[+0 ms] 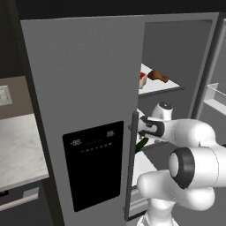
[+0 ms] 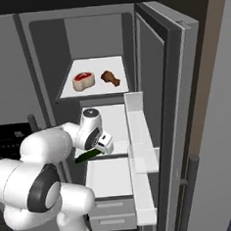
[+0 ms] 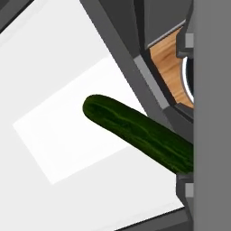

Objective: Gather the cucumber and squash from the fridge and place them on a tray on the dining counter. Then gather the steak and chicken drumstick from the fridge and place them on the other tray.

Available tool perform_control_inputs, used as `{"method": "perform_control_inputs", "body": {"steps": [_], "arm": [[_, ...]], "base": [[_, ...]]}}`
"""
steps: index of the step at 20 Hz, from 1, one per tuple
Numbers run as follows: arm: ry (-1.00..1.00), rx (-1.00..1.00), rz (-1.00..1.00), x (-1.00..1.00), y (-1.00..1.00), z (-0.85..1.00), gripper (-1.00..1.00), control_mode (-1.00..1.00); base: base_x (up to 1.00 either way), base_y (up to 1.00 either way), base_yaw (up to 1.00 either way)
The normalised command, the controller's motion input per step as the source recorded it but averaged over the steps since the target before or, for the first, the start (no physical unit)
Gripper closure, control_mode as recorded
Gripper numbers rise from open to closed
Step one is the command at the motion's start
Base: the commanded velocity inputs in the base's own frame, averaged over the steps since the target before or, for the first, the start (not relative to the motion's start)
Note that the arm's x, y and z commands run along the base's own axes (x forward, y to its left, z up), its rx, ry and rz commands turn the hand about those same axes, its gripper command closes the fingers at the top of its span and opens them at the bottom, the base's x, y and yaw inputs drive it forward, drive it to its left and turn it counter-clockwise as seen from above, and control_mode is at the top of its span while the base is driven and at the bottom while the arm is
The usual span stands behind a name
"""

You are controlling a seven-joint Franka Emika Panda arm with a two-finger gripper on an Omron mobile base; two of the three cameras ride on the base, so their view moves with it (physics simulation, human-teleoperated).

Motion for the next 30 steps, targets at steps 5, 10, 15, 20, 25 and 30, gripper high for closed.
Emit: {"method": "perform_control_inputs", "body": {"steps": [5, 10, 15, 20, 25, 30], "arm": [[0.07, 0.0, 0.0, 0.29, 0.0, -0.2, -1.0, -1.0], [0.11, 0.0, 0.0, 0.29, 0.0, -0.18, -1.0, -1.0], [0.07, 0.01, 0.0, 0.26, 0.0, -0.19, -1.0, -1.0], [0.05, 0.0, 0.0, 0.22, 0.0, -0.19, -1.0, -1.0], [0.03, 0.01, 0.0, 0.08, 0.0, -0.18, -1.0, -1.0], [0.0, 0.05, 0.0, -0.01, 0.0, -0.16, -1.0, -1.0]], "base": [[0.0, 0.0, 0.0], [0.0, 0.0, 0.0], [0.0, 0.0, 0.0], [0.0, 0.0, 0.0], [0.0, 0.0, 0.0], [0.0, 0.0, 0.0]]}}
